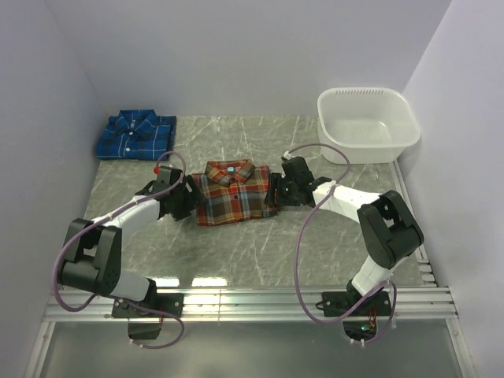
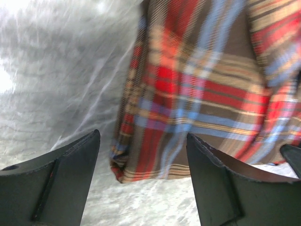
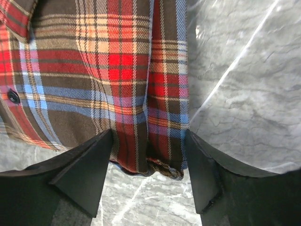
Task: Fold and stack the long sleeve shirts
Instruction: Fold the shirt, then neatly place the folded shirt to the corner
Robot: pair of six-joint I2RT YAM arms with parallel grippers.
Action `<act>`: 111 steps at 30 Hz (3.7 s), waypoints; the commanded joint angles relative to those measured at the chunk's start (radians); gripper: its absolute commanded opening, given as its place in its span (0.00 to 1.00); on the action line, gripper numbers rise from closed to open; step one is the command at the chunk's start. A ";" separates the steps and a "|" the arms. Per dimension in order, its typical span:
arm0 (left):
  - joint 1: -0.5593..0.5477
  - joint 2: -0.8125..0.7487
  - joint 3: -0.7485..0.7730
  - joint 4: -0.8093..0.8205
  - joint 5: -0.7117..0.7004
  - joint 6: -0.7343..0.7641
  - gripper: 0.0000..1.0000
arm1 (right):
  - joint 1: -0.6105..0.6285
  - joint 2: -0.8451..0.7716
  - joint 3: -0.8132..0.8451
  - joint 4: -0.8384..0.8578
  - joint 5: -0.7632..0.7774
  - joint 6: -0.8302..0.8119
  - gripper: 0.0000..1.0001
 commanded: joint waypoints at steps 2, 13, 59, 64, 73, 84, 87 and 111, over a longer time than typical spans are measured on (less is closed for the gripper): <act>-0.010 0.027 -0.039 0.073 0.031 -0.027 0.78 | 0.006 0.009 -0.014 0.056 -0.078 0.008 0.66; -0.034 0.040 -0.064 0.109 0.057 -0.044 0.73 | 0.004 0.013 -0.084 0.253 -0.284 0.137 0.36; 0.007 -0.062 -0.197 0.140 0.097 -0.061 0.48 | -0.109 -0.039 -0.124 0.372 -0.310 0.246 0.32; 0.007 -0.054 -0.213 0.146 0.092 -0.077 0.47 | -0.126 0.051 -0.197 0.504 -0.359 0.293 0.29; 0.008 -0.063 -0.223 0.151 0.086 -0.089 0.47 | -0.211 -0.008 -0.282 0.484 -0.362 0.248 0.27; 0.008 -0.094 -0.202 0.131 0.072 -0.098 0.49 | -0.136 -0.195 -0.362 0.436 -0.437 0.250 0.28; 0.008 -0.100 -0.197 0.131 0.060 -0.106 0.50 | -0.109 -0.150 -0.402 0.468 -0.453 0.270 0.28; 0.171 -0.019 0.365 -0.162 -0.196 0.003 0.87 | -0.122 -0.496 -0.290 0.079 -0.120 0.033 0.58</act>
